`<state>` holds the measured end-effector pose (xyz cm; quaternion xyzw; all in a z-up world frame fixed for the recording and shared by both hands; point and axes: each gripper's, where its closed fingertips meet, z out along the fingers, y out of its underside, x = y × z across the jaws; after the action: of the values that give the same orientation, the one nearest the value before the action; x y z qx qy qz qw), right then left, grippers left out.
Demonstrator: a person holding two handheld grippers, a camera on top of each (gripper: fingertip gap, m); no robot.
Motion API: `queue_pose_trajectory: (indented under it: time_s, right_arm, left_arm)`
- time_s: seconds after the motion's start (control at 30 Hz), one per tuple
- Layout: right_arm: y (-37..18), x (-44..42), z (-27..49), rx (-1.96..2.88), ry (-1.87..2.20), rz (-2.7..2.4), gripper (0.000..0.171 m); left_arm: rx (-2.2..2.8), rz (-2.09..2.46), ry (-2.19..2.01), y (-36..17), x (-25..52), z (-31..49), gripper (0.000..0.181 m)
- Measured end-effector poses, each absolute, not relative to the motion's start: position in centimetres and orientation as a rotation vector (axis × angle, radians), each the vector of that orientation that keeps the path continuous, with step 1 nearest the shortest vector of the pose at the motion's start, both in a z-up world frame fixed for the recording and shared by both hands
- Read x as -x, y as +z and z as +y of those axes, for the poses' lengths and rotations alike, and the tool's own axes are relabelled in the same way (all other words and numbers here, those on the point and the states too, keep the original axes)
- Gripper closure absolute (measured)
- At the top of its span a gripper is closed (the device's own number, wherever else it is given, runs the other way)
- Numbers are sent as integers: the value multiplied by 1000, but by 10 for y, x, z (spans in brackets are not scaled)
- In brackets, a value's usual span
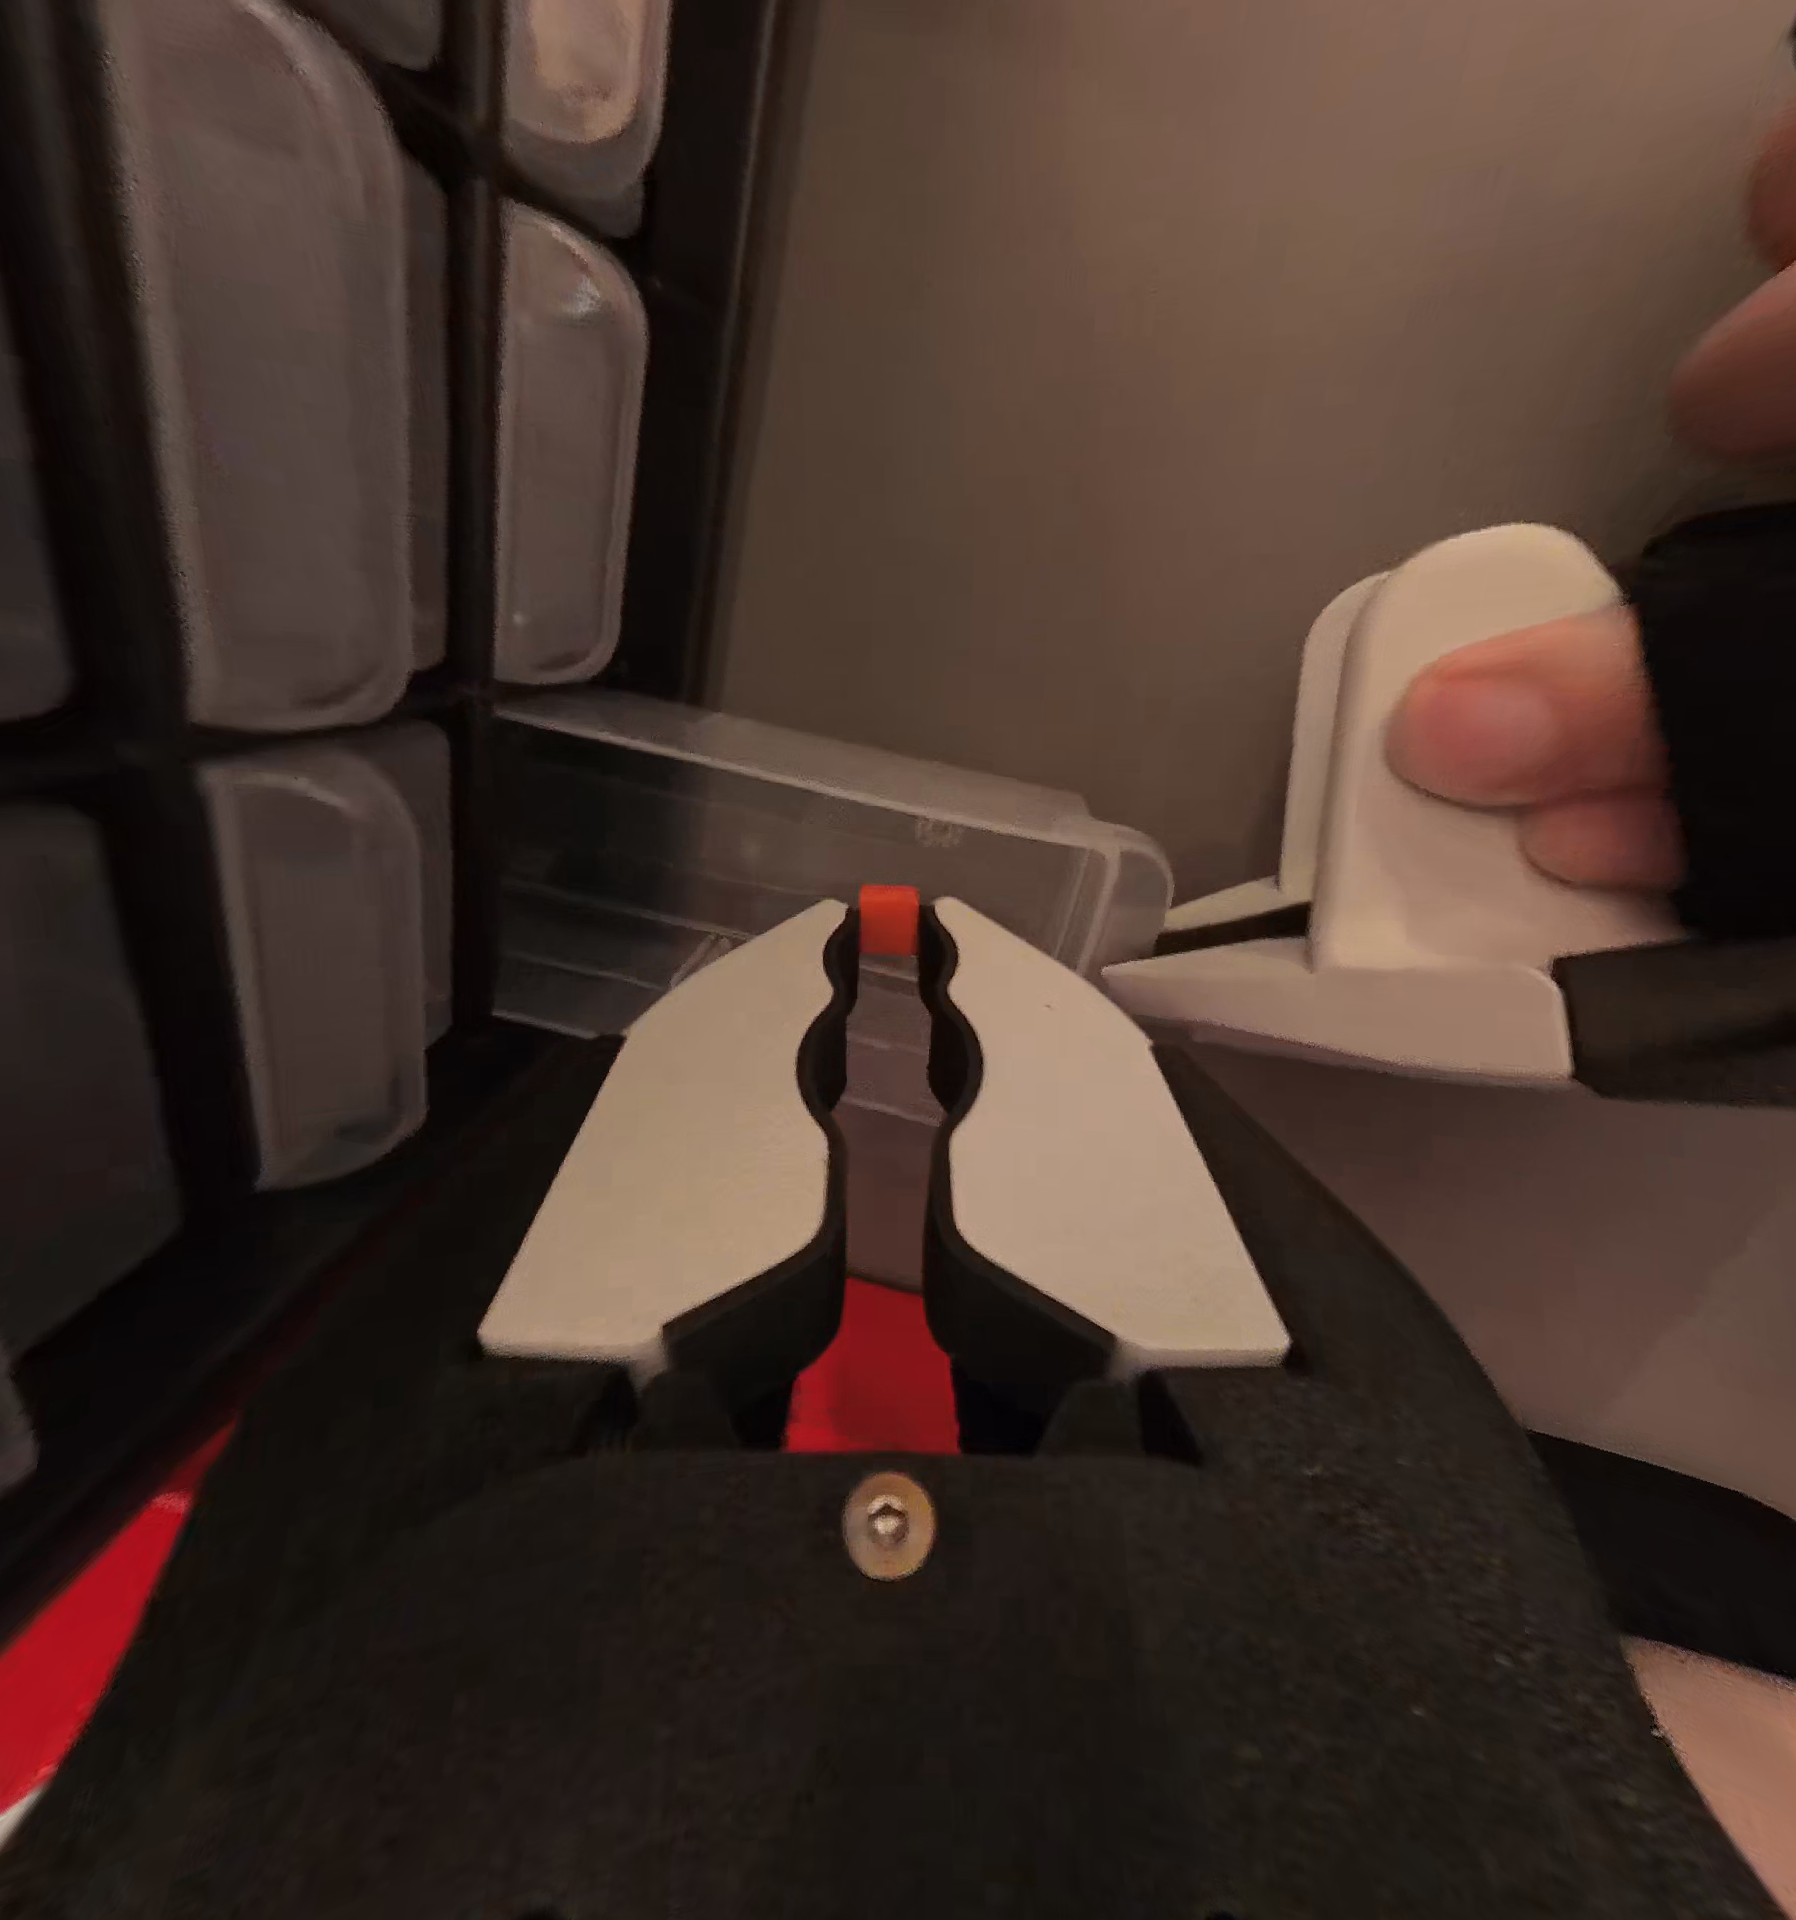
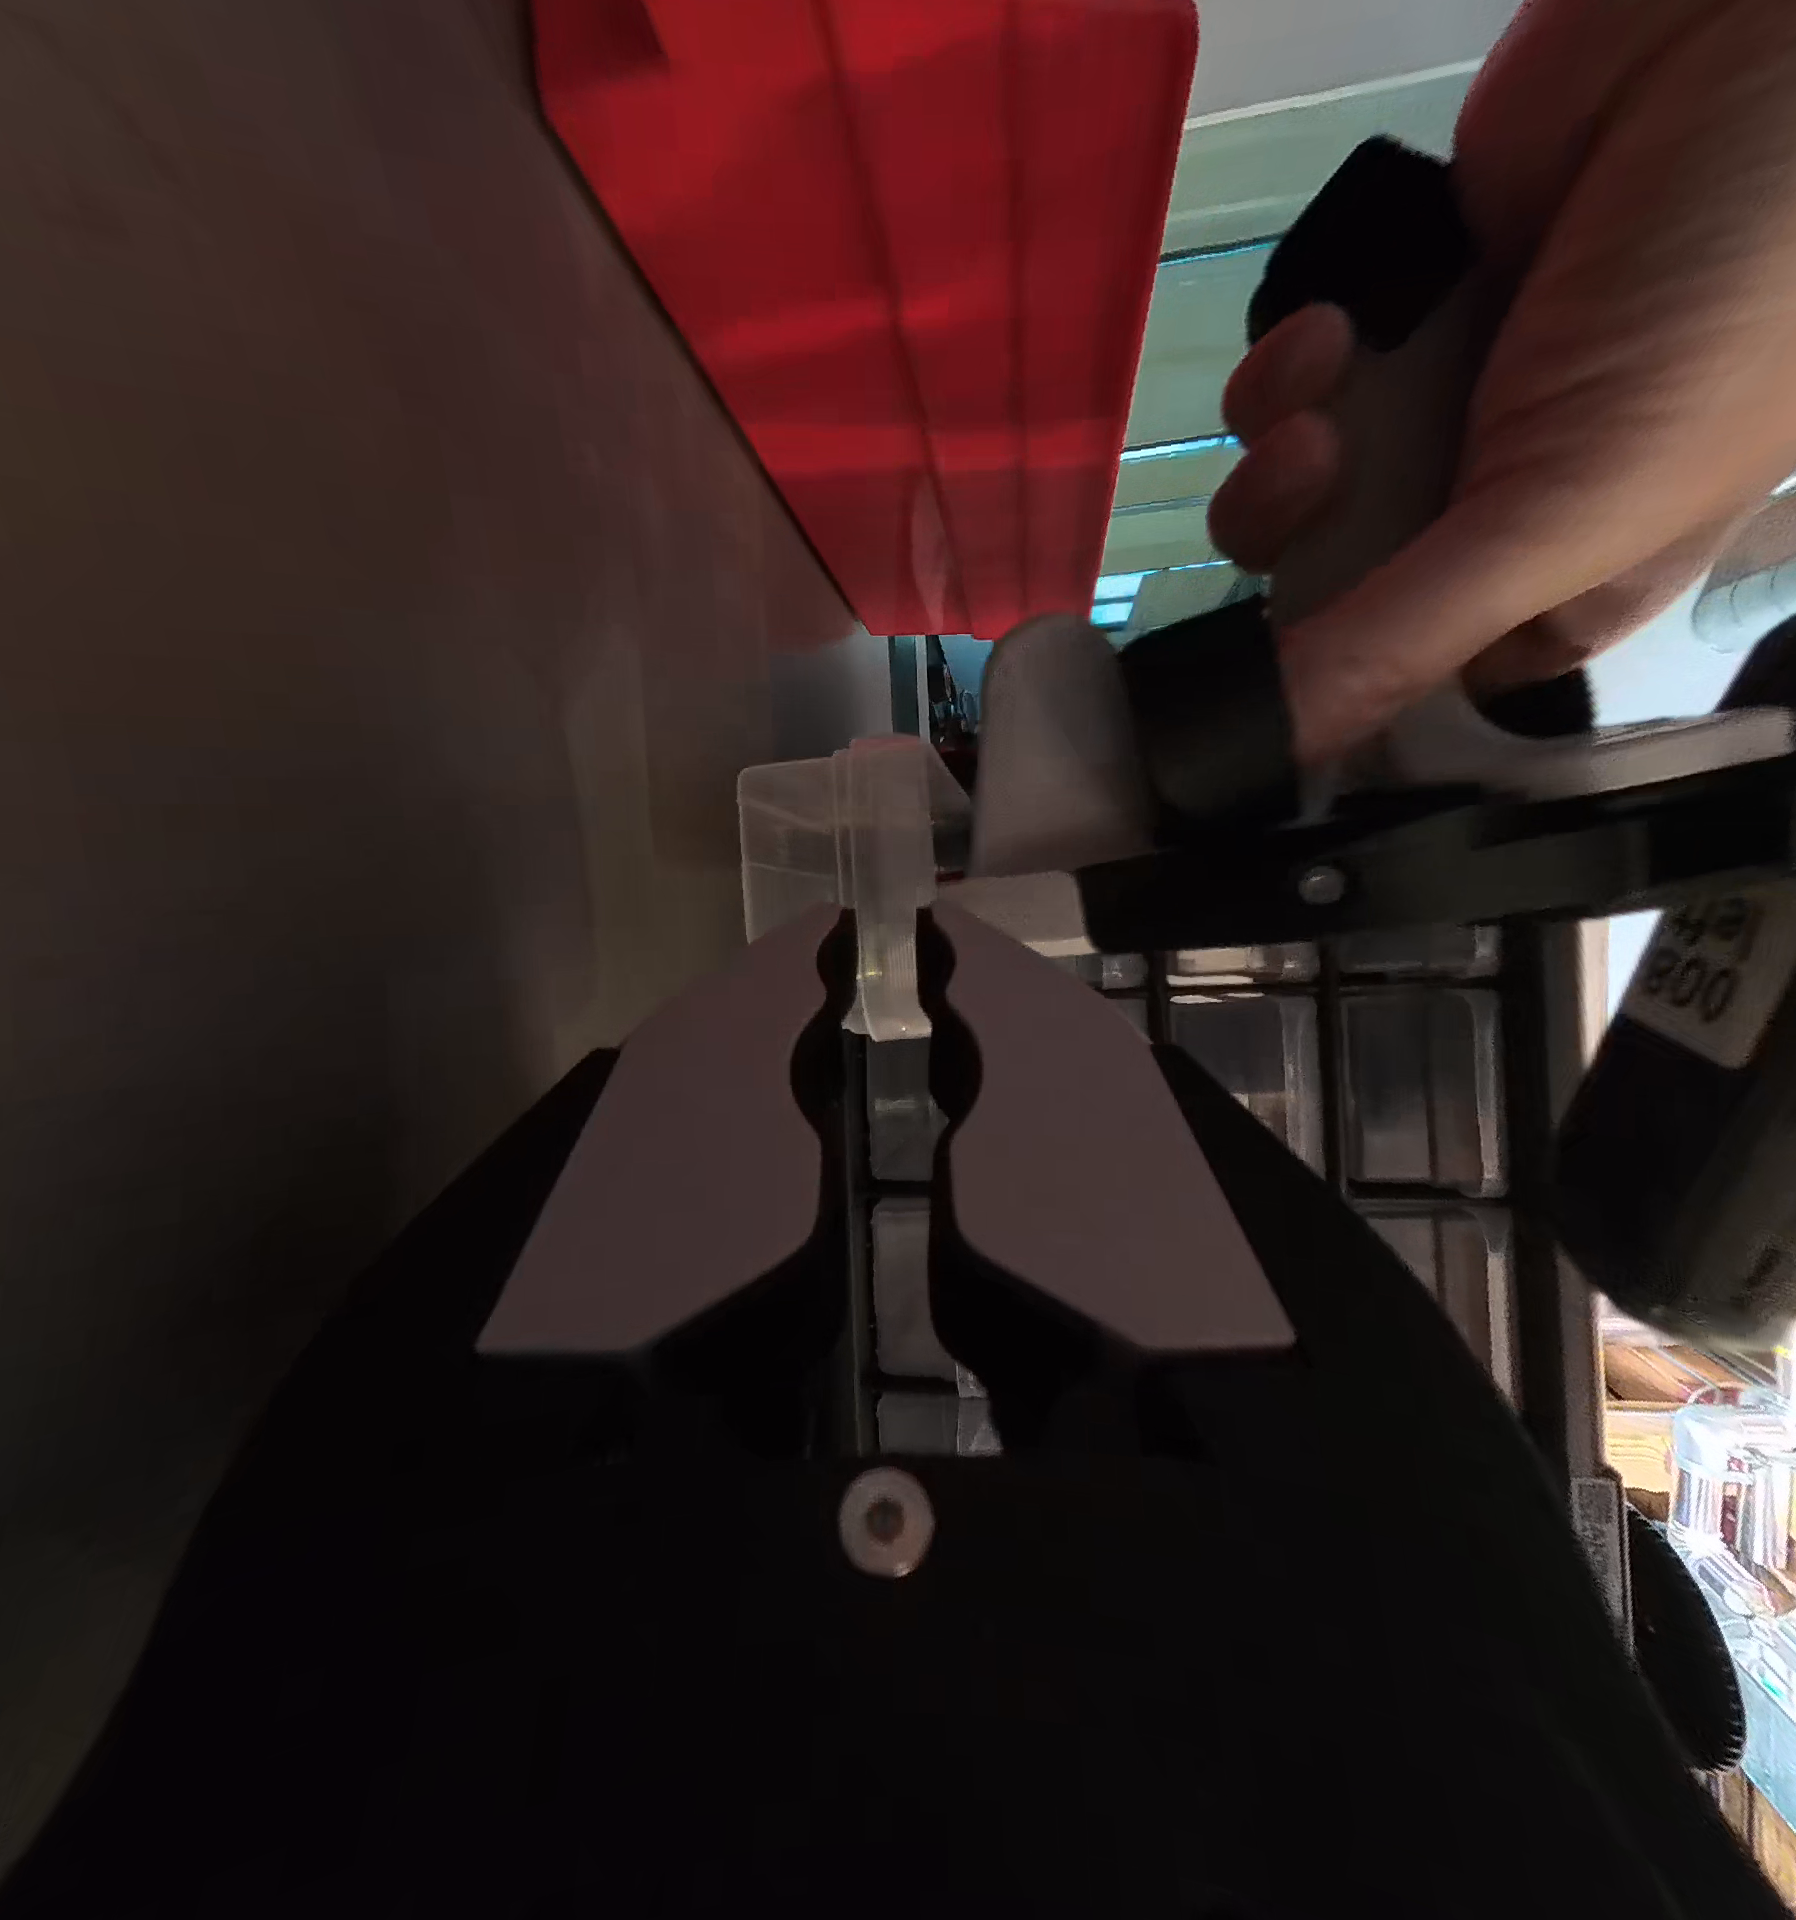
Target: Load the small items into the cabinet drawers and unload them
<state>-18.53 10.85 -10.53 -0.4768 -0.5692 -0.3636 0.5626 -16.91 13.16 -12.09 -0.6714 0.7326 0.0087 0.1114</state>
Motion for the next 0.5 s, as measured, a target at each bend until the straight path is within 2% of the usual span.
queue_pose_trajectory:
  time_s: [0.37, 0.5]
  right_arm:
    - [-110, 185, 107, 1147, -855, -1347, 159]
    - [-110, 186, 108, 1154, -855, -1341, 159]
  left_arm:
    - [2001, 2158, 7, -132, 168, 134, 171]
    - [2028, 2133, 1, -130, 170, 136, 164]
